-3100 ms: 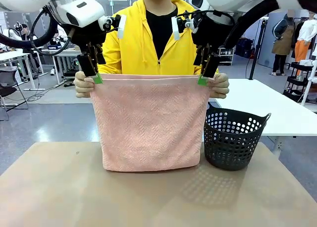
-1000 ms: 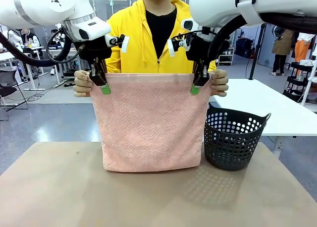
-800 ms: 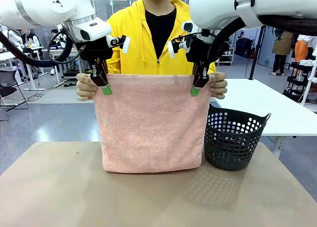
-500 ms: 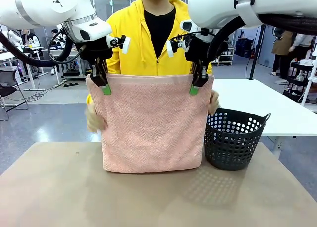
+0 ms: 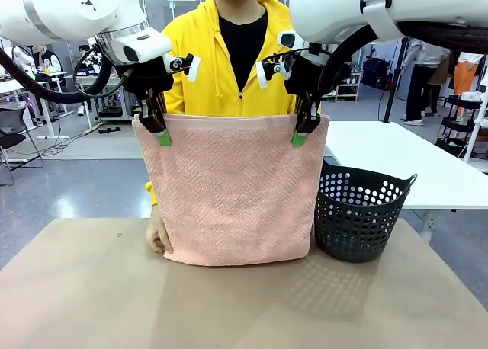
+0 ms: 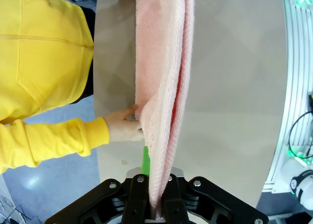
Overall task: Fold the towel.
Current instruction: Release the end of the 100 cm Hotel Towel you were holding.
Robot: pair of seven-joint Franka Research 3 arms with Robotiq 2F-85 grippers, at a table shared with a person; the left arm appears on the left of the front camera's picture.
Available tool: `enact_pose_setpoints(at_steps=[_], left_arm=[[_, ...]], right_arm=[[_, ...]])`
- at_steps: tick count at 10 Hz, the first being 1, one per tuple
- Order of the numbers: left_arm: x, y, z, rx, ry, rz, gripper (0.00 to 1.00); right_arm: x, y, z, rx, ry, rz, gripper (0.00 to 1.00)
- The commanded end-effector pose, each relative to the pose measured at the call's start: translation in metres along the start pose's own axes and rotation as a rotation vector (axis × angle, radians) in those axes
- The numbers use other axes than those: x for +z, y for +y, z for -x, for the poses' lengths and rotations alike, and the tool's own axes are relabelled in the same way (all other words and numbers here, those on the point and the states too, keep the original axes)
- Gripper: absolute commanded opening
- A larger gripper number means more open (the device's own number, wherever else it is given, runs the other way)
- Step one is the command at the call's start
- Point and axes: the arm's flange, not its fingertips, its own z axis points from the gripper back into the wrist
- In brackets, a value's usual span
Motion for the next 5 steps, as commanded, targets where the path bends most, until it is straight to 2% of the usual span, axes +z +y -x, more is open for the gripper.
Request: enact_pose_setpoints(at_steps=[1,5], left_arm=[[0.0027,0.0005,0.002,0.0,0.004,-0.006,0.0],[0.0027,0.0005,0.002,0.0,0.004,-0.006,0.0]], right_arm=[[0.004,-0.0002,0.0021,0.01,0.001,0.002,0.0],[0.004,-0.0002,0.0021,0.01,0.001,0.002,0.0]])
